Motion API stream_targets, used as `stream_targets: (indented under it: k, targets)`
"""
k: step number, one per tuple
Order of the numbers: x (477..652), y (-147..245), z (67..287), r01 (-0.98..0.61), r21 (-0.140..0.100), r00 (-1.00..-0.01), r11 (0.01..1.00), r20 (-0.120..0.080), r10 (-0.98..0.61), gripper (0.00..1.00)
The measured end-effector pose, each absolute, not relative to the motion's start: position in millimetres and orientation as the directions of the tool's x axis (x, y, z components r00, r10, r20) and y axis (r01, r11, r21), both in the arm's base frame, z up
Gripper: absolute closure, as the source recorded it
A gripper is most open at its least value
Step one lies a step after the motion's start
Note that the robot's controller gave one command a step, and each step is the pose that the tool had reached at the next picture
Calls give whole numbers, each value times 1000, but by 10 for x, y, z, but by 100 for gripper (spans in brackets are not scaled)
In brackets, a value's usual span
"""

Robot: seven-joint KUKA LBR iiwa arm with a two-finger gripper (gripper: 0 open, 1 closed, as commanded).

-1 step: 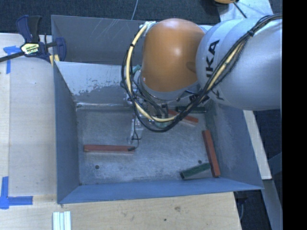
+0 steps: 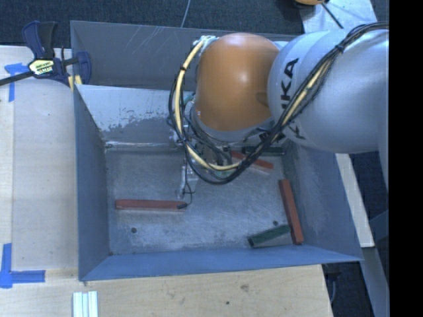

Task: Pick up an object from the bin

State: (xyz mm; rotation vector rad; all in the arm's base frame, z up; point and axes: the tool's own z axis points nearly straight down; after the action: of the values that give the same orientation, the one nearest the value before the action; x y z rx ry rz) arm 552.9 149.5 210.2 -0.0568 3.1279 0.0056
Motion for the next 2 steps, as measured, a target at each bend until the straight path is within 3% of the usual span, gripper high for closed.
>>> stream_targets:
  k: [1, 2]
  targets:
    - [5497, 1364, 1528, -109, 0, -994, 994, -6, -109, 0]
    - [5396, 1500, 986, -89, 0, -996, 996, -5, -89, 0]
